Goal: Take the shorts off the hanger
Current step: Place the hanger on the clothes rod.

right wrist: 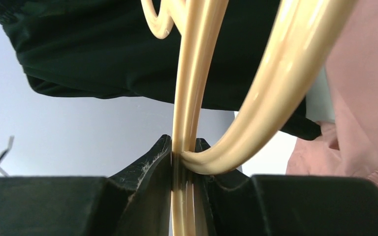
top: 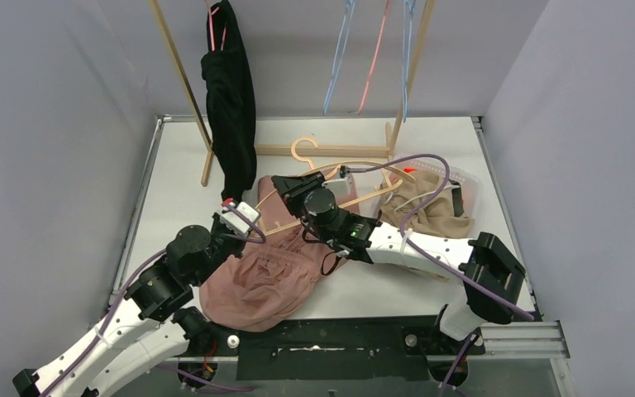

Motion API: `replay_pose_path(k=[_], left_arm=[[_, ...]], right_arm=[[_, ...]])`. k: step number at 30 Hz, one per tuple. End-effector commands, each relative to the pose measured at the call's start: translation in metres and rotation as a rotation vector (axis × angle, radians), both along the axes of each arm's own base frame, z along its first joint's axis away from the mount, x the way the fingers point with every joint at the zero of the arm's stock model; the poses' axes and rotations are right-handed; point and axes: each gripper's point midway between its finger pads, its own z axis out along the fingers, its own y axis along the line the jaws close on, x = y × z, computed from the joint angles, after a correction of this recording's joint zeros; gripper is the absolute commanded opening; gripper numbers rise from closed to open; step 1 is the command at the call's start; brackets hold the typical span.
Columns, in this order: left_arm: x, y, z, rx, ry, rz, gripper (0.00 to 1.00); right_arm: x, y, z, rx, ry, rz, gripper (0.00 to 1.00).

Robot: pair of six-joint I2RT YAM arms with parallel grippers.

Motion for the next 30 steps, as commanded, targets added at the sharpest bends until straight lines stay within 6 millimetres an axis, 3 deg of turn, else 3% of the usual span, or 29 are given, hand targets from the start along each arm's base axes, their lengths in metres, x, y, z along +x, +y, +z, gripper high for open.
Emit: replay_pose_path(k=[1, 4, 8, 11, 16, 22, 27, 30], left_arm=[[-0.022, -0.03, 0.025, -0.081, 0.028, -0.186, 0.21], [-0.027, -0.03, 0.028, -0.097, 0.079, -0.186, 0.33], [-0.037, -0.03, 0.031, -0.143, 0.143, -0.19, 0.6], [-0.043, -0.036, 0.028, -0.172, 0.192, -0.215, 0.69], [-0.037, -0.047, 0.018, -0.176, 0.295, -0.189, 0.72], [-0.029, -0.051, 0.027, -0.264, 0.351, -0.175, 0.8], [-0.018, -0.044, 0.014, -0.338, 0.47, -0.203, 0.8], [-0.012, -0.042, 0.025, -0.47, 0.51, -0.285, 0.8]], right_arm=[[-0.01, 0.002, 0.009, 0.012, -0.056, 0.058, 0.03], [-0.011, 0.001, 0.01, 0.014, -0.074, 0.065, 0.01], [-0.012, 0.003, 0.011, -0.017, -0.105, 0.084, 0.0], [-0.016, 0.002, 0.01, -0.022, -0.131, 0.098, 0.0], [-0.021, -0.001, 0.013, -0.017, -0.183, 0.123, 0.0], [-0.023, -0.02, 0.015, -0.05, -0.235, 0.106, 0.0], [-0.023, -0.031, 0.013, -0.037, -0.273, 0.131, 0.0], [-0.024, -0.033, 0.012, -0.032, -0.287, 0.141, 0.0]])
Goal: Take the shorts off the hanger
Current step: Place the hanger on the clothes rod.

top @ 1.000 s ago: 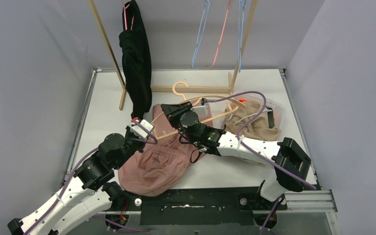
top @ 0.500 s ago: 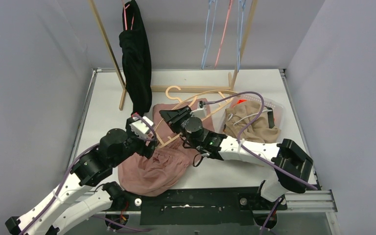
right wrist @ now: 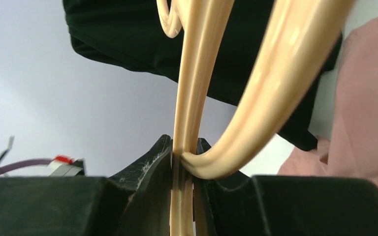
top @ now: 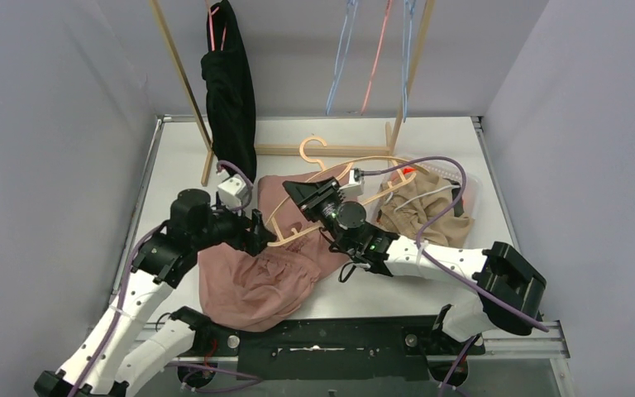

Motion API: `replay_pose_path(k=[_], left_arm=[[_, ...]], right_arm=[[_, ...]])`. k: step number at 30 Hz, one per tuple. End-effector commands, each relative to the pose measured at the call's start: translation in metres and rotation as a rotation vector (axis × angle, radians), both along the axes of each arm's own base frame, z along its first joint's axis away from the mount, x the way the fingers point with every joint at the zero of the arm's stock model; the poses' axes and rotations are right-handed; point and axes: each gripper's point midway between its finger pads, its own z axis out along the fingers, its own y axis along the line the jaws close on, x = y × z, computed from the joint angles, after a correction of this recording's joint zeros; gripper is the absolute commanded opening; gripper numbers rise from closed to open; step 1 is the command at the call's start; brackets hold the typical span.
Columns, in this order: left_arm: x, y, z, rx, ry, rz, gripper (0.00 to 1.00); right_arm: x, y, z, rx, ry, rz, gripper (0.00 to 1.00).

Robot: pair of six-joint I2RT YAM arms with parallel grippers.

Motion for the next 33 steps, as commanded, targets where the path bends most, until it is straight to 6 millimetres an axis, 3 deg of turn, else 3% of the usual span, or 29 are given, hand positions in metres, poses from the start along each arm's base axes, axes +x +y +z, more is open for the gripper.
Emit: replay_pose_path(k=[1, 7, 10, 13, 22, 26, 33], left_arm=[[0.005, -0.016, 0.064, -0.347, -0.036, -0.152, 0.8], [-0.022, -0.037, 0.097, -0.685, 0.076, -0.391, 0.8], [-0.026, -0.037, 0.098, -0.723, 0.101, -0.402, 0.8], [-0.027, -0.036, 0.09, -0.718, 0.134, -0.386, 0.8], [-0.02, -0.028, 0.038, -0.709, 0.285, -0.238, 0.77], [-0.031, -0.03, 0.041, -0.739, 0.297, -0.283, 0.75], [-0.044, -0.031, 0.037, -0.766, 0.335, -0.302, 0.48]], right_arm=[[-0.004, -0.005, 0.014, -0.006, -0.09, 0.037, 0.0], [-0.004, 0.0, 0.012, -0.013, -0.111, 0.053, 0.0], [-0.001, -0.001, 0.009, -0.022, -0.115, 0.043, 0.0], [-0.003, 0.0, 0.013, -0.008, -0.136, 0.054, 0.0], [-0.016, 0.01, 0.041, 0.068, -0.237, 0.138, 0.0], [-0.019, 0.012, 0.044, 0.074, -0.247, 0.147, 0.0], [-0.02, 0.011, 0.046, 0.094, -0.253, 0.149, 0.0]])
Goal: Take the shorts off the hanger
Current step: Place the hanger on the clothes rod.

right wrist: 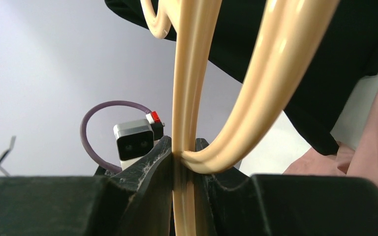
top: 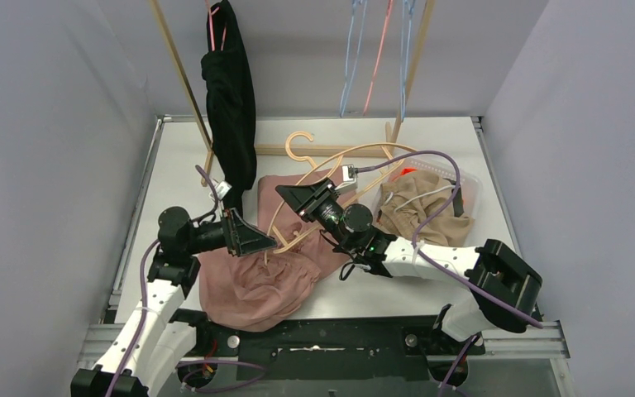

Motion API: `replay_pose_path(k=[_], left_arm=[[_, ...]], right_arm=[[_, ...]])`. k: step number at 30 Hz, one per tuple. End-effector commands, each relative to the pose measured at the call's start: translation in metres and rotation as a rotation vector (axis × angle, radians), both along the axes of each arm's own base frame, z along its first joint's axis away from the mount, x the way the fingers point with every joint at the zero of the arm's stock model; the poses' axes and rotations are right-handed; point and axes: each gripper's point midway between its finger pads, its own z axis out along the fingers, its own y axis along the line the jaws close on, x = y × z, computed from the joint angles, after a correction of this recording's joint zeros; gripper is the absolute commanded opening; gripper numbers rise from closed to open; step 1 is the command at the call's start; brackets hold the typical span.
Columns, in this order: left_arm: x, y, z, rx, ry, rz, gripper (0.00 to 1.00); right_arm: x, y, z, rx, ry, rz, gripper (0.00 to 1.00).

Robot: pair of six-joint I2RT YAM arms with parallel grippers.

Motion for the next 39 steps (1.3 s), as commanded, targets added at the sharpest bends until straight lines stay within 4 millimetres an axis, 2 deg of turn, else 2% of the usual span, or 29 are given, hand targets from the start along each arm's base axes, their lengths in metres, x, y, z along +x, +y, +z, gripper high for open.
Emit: replay_pose_path(k=[1, 3, 9, 12, 15, 19, 25, 28, 29, 32, 35, 39], left_arm=[[-0.014, -0.001, 0.016, -0.046, -0.077, -0.045, 0.45], [-0.017, -0.001, 0.016, -0.06, -0.076, -0.051, 0.41], [-0.024, -0.002, 0.024, -0.102, -0.098, -0.077, 0.38], [-0.024, -0.002, 0.027, -0.102, -0.114, -0.08, 0.26], [-0.022, -0.002, 0.028, -0.094, -0.119, -0.074, 0.01], [-0.012, -0.001, 0.024, -0.039, -0.115, -0.022, 0.0], [0.012, 0.015, 0.009, 0.218, -0.151, 0.122, 0.0], [0.015, 0.018, 0.011, 0.258, -0.164, 0.133, 0.0], [0.015, 0.018, 0.009, 0.266, -0.162, 0.134, 0.0], [0.017, 0.02, 0.008, 0.284, -0.173, 0.143, 0.0], [0.02, 0.024, 0.01, 0.317, -0.193, 0.168, 0.0], [0.034, 0.043, 0.018, 0.448, -0.223, 0.272, 0.0]], right_arm=[[-0.004, -0.001, 0.03, 0.084, -0.076, 0.011, 0.0], [-0.006, 0.0, 0.031, 0.091, -0.079, 0.022, 0.0], [-0.007, 0.004, 0.03, 0.104, -0.084, 0.038, 0.0], [-0.008, 0.006, 0.031, 0.107, -0.089, 0.047, 0.0], [-0.008, 0.005, 0.03, 0.108, -0.082, 0.046, 0.03], [-0.006, 0.002, 0.025, 0.108, -0.062, 0.032, 0.09], [-0.001, -0.003, 0.013, 0.063, -0.017, -0.005, 0.24], [0.0, -0.005, 0.012, 0.058, -0.012, -0.009, 0.36], [-0.001, -0.005, 0.013, 0.058, -0.01, -0.007, 0.43], [-0.002, -0.007, 0.015, 0.055, -0.012, -0.002, 0.54], [-0.003, -0.009, 0.014, 0.042, -0.009, -0.003, 0.58], [-0.003, -0.02, 0.012, 0.011, 0.012, -0.041, 0.59]])
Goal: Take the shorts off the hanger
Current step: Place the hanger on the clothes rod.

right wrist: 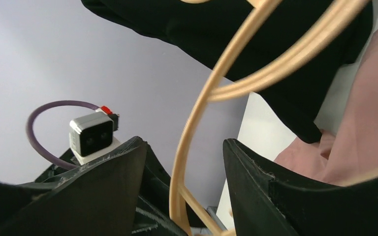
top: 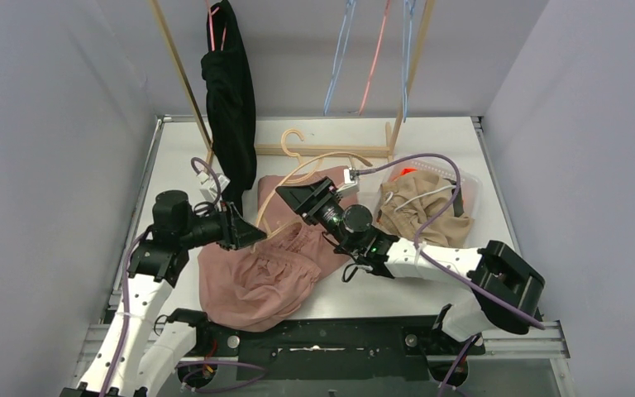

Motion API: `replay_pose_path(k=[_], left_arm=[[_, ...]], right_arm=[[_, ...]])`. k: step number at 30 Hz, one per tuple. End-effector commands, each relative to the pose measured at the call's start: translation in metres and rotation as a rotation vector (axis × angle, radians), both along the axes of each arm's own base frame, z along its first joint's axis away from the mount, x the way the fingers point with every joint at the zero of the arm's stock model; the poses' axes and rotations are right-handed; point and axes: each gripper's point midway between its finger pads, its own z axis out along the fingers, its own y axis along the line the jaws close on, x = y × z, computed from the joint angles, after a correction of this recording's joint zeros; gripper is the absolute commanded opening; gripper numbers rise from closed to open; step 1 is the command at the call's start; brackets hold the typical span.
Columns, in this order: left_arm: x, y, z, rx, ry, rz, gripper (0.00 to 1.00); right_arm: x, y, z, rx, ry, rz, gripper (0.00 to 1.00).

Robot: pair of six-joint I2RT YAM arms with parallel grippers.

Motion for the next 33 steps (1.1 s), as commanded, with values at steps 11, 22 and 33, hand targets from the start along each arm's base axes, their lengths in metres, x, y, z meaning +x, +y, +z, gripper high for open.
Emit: replay_pose_path(k=[11, 22, 33], left_arm=[[0.063, 0.051, 0.064, 0.317, -0.237, 0.265, 0.0], [0.117, 0.058, 0.142, 0.352, -0.369, 0.357, 0.0], [0.163, 0.051, 0.212, 0.358, -0.496, 0.406, 0.0]], right_arm=[[-0.012, -0.064, 0.028, -0.057, -0.035, -0.174, 0.65], [-0.015, -0.131, 0.016, -0.187, -0.003, -0.352, 0.77], [-0.024, -0.19, 0.014, -0.177, 0.008, -0.497, 0.81]])
